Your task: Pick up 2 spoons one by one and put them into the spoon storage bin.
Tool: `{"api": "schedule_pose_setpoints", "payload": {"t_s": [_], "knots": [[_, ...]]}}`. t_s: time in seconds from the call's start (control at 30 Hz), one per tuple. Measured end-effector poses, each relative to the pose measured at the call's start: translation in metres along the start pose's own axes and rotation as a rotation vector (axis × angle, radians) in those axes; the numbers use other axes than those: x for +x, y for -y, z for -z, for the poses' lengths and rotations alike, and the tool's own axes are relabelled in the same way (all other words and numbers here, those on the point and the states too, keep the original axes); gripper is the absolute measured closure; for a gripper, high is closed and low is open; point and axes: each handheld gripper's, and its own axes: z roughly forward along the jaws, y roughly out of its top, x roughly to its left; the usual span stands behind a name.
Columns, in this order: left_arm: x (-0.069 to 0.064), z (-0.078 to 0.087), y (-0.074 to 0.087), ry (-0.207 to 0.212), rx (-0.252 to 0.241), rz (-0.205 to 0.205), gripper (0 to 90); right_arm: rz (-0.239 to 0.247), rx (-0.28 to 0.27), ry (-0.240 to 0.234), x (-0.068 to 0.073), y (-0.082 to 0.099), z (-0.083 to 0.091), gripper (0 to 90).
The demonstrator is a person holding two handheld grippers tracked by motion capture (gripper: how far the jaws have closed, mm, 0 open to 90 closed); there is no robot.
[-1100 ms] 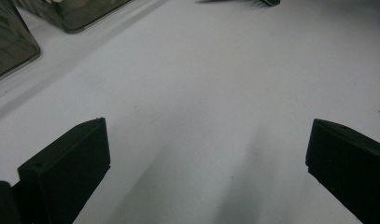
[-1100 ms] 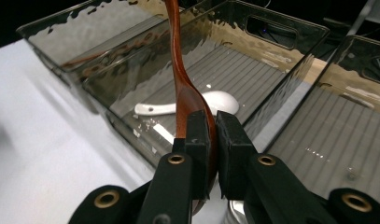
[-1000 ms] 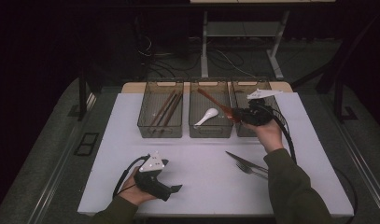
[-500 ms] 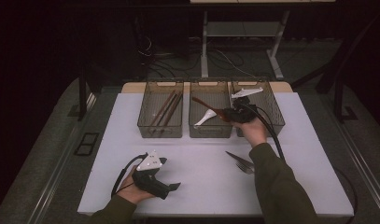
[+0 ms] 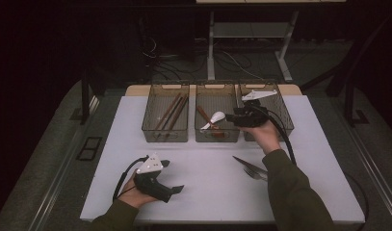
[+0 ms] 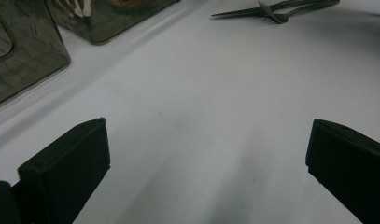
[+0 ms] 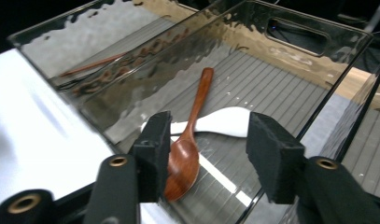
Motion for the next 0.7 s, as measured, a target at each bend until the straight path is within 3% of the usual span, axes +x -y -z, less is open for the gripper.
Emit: {"api": "schedule_pose_setpoints", "payload": {"t_s": [0.17,0.27,0.47,0.7], "knots": [[0.001,0.001,0.0,-0.009,-0.003,0.005,0.0,0.03,-0.003,-0.024,0.0,0.003,0.012,44.7],[0.0,0.0,0.0,-0.008,0.009,-0.01,0.0,0.024,-0.003,-0.045,0.0,0.008,0.019,41.9],[-0.001,0.0,0.0,-0.004,0.018,-0.01,0.0,0.052,-0.013,-0.057,0.002,0.02,0.032,40.5],[-0.002,0.0,0.0,-0.008,0.02,-0.013,0.0,0.05,-0.017,-0.064,0.001,0.039,0.045,40.1]]}}
